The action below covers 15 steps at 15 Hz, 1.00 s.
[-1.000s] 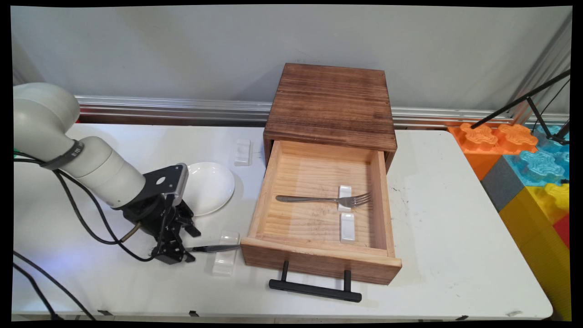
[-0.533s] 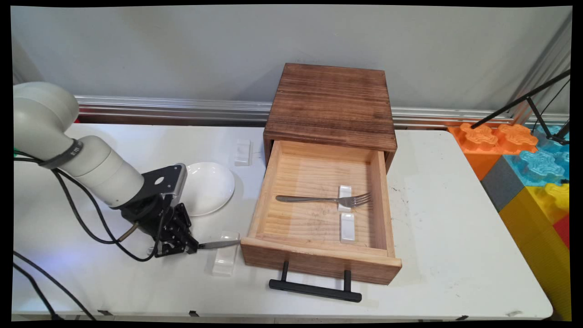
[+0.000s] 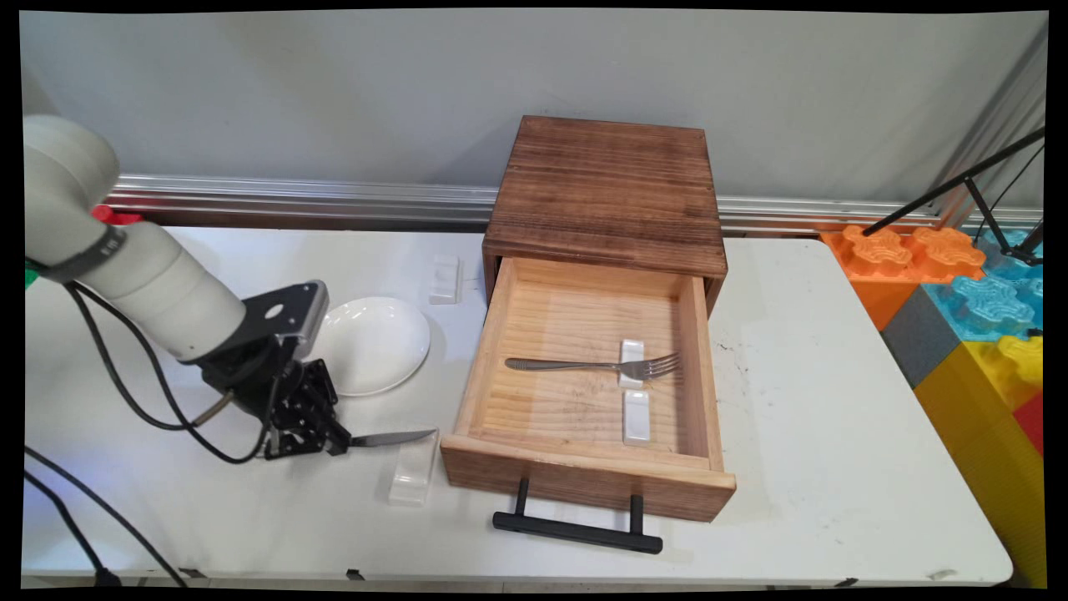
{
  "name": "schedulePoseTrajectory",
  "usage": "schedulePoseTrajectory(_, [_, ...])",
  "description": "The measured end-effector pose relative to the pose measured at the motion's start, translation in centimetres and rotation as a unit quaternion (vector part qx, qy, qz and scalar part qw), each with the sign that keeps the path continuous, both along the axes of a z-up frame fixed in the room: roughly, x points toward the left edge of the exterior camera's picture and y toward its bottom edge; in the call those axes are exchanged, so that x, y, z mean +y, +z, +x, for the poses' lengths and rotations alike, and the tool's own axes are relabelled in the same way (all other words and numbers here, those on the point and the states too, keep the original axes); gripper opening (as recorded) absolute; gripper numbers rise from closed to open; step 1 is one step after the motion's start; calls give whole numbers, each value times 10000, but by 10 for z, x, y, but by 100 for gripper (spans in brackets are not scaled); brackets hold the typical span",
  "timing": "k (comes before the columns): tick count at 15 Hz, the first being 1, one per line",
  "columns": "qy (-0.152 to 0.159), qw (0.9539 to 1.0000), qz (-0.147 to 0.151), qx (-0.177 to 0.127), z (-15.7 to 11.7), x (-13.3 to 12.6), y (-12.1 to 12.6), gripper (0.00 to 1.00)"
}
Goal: Place the picked object into the drawer
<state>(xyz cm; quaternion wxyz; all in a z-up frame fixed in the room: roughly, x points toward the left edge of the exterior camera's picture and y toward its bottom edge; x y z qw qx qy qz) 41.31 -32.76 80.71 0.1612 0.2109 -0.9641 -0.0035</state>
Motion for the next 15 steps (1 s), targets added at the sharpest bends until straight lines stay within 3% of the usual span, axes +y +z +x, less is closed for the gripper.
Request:
schedulePoseTrajectory(8, [55, 10000, -39, -5, 0, -13, 53, 0])
schedulePoseTrajectory(15, [-12, 9998, -163, 147, -30, -37, 102, 0])
